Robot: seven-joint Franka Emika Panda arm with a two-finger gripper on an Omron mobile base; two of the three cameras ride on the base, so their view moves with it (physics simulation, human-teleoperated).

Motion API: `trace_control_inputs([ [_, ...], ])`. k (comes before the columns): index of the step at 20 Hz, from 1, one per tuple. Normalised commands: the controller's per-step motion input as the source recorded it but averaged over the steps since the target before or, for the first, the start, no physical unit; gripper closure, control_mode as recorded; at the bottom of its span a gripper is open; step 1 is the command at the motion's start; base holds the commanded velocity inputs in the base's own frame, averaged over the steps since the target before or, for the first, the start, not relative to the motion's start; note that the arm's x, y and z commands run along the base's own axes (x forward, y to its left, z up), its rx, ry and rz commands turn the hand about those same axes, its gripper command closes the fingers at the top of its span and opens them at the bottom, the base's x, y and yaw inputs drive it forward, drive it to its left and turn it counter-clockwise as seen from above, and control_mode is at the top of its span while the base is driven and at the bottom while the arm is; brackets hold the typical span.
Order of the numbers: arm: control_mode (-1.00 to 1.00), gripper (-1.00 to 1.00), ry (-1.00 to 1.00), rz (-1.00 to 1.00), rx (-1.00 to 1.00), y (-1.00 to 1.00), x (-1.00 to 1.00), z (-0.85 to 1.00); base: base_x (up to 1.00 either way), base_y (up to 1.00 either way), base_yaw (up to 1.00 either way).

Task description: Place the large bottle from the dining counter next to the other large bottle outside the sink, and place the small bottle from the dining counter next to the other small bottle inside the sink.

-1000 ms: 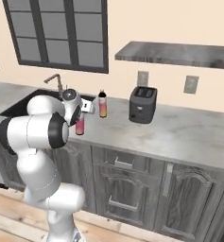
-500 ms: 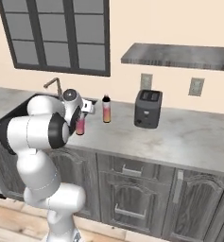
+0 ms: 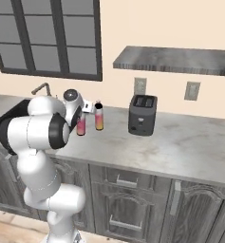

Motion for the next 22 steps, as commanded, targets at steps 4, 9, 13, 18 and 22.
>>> trace_control_inputs([
  [4,1.00,1.00,0.00,0.00,0.00,0.00,0.00,0.00,0.11,0.07,0.00],
  [9,1.00,1.00,0.00,0.00,0.00,0.00,0.00,0.00,0.00,0.00,0.00],
  [13,1.00,1.00,0.00,0.00,0.00,0.00,0.00,0.00,0.04,0.00,0.00],
  [18,-1.00,1.00,0.00,0.00,0.00,0.00,0.05,-0.04,0.01,0.00,0.00],
  [22,-1.00,1.00,0.00,0.00,0.00,0.00,0.00,-0.15,0.00,0.00,0.00],
])
